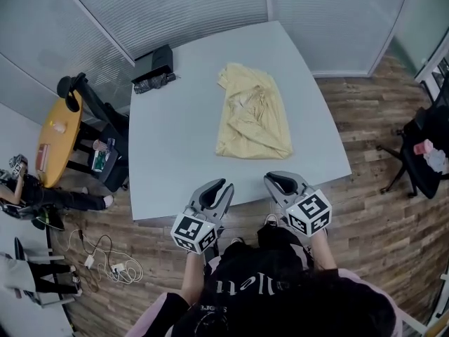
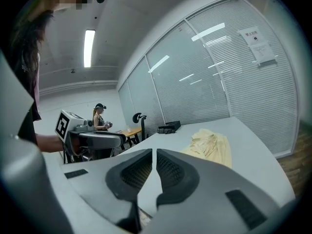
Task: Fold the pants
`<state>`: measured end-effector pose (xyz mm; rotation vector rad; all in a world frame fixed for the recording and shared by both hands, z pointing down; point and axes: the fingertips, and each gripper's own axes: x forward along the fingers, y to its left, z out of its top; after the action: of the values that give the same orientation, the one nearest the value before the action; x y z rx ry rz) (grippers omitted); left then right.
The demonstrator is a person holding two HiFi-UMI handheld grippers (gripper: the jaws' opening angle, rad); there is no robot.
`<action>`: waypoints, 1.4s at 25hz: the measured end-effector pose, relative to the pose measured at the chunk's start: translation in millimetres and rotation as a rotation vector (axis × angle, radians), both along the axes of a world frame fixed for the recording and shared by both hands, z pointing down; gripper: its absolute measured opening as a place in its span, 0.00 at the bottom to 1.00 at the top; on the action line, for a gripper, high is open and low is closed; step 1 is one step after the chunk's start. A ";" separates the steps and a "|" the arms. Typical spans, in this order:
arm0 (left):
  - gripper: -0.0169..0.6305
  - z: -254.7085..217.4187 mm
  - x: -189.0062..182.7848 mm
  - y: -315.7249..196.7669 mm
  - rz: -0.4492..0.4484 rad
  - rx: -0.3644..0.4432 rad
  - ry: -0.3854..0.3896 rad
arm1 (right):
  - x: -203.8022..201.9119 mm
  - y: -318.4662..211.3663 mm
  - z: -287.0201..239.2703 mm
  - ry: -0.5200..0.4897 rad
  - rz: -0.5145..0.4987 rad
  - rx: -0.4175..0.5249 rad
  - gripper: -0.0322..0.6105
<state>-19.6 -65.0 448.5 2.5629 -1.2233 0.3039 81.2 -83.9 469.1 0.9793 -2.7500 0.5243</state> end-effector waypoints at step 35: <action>0.14 -22.0 -141.4 150.7 0.093 0.069 0.039 | -165.7 162.2 -40.9 0.078 0.024 0.129 0.09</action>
<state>-161.0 85.7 426.5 2.6767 -1.1219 0.2337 -84.5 78.4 428.3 1.0389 -2.7336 0.3088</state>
